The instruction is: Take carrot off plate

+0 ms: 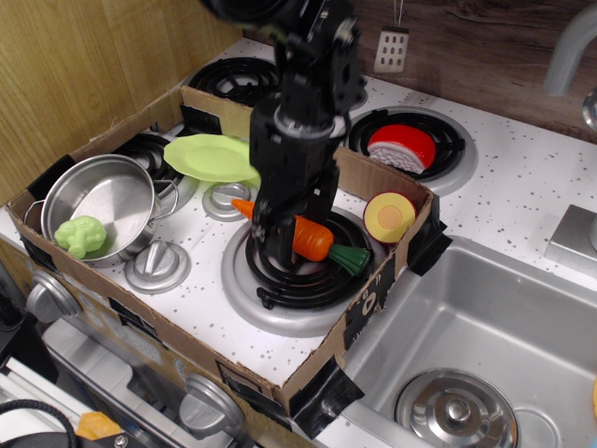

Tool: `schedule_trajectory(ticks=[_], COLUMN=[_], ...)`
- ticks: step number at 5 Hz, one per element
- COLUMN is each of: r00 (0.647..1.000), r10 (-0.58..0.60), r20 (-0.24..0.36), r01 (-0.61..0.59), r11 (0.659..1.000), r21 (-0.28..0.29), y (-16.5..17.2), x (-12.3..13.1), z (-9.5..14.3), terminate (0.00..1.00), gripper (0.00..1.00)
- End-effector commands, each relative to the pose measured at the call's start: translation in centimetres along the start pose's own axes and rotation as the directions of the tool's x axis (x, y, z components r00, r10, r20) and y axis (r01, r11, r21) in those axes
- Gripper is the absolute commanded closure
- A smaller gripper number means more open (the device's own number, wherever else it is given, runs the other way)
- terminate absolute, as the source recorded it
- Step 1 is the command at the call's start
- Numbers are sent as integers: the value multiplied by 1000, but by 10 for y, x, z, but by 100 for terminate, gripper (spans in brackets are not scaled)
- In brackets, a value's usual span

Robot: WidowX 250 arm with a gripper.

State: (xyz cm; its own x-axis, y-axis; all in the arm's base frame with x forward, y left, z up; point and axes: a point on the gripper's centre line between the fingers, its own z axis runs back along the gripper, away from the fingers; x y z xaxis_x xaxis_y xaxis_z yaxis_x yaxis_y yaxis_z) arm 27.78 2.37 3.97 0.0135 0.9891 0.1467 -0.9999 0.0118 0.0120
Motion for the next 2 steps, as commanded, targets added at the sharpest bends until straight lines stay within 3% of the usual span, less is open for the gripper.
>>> schedule_trajectory(ticks=[1,2], r00=[995,992], r10=[3,-18], r20=[101,123], r01=[7,30], r11=[995,995], r21=[-95,-99], y=[-9,-10], x=[16,17], z=[44,46], terminate=[0,100], gripper=[0,0])
